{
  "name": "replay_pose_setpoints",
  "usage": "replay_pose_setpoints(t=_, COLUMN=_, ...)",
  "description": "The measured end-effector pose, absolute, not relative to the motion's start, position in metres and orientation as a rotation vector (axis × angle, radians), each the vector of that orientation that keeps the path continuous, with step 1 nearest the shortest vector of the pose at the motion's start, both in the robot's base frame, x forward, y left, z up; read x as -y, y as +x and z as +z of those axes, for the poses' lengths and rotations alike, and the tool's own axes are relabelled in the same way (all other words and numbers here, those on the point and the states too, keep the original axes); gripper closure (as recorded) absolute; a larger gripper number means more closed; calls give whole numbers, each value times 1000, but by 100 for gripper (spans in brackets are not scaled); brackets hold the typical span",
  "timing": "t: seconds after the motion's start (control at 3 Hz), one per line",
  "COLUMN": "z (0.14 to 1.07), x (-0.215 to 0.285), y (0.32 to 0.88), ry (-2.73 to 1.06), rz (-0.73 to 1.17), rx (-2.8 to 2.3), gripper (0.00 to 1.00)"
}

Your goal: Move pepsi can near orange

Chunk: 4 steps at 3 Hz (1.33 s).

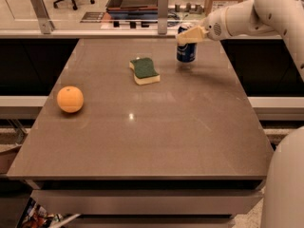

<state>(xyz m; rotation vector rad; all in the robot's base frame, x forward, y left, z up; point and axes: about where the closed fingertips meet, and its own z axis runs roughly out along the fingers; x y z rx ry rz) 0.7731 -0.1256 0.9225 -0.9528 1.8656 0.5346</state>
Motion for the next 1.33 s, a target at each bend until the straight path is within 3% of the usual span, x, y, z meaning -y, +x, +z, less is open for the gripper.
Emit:
replay_pose_setpoints(t=0.67, z=967, x=98, y=731, ry=-1046, rz=551, rx=-1761, gripper=100)
replay_pose_setpoints(t=1.33, z=979, x=35, y=665, ry=-1180, rz=620, rx=-1659, gripper=100)
